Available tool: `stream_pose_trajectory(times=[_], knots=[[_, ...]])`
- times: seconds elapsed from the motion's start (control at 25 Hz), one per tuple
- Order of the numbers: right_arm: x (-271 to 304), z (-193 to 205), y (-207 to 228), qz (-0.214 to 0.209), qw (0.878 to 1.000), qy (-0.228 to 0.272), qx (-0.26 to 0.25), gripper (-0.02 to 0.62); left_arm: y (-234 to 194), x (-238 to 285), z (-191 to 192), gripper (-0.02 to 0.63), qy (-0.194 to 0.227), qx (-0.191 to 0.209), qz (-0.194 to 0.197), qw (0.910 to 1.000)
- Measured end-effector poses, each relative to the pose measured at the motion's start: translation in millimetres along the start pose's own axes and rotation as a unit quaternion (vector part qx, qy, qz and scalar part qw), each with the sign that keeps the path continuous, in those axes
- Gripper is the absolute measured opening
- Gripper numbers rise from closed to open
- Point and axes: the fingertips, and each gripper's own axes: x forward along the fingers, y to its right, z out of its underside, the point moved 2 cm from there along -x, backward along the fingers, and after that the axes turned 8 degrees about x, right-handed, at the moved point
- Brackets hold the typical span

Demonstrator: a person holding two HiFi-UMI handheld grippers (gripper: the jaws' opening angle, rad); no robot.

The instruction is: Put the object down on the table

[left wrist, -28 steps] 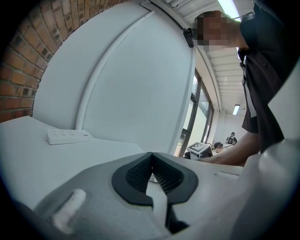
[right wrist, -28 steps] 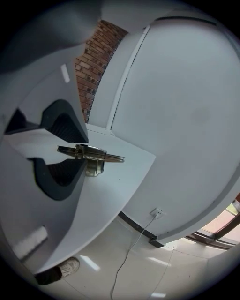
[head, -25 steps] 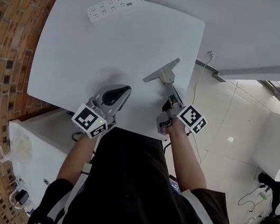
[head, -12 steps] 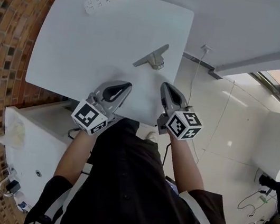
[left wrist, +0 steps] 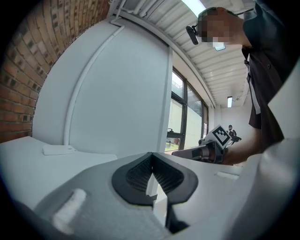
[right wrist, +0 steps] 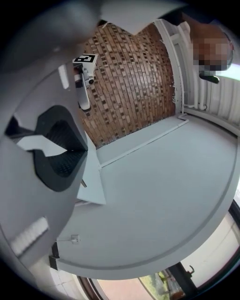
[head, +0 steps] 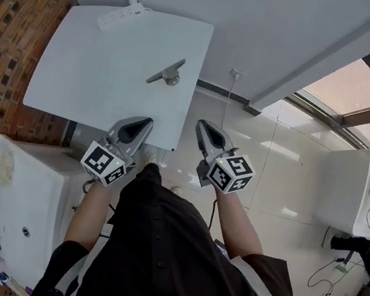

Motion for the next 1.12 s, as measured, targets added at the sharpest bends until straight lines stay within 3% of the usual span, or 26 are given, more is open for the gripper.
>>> stream_pose_trajectory(times=[0.16,0.4,0.6,1.0,1.12], knots=[[-32.9,-17.0,-12.4,-0.020,1.000,0.017,-0.002,0.006,22.3,-13.3,-20.3,-0.002,0.024,0.012,-0.030,0.9992],[-61.1,-27.4,-39.1,-0.047,0.997,0.033,-0.054,0.006,30.7,-55.7,-38.7,-0.002,0.043,0.025,-0.079,0.9956],[-91.4,-17.8,-46.4,-0.035,0.995,0.043,-0.086,0.006,42.0,-89.2,-41.7,-0.002,0.052,0.028,-0.112,0.9919],[-133.6,6.0,-49.4,0.022,0.993,0.041,-0.112,0.006,61.4,-127.5,-24.7,-0.002,0.037,-0.006,-0.102,0.9941],[-128.7,-2.7,-62.5,0.028,0.990,0.054,-0.124,0.005,55.0,-131.0,-26.6,-0.002,0.039,-0.009,-0.104,0.9937]])
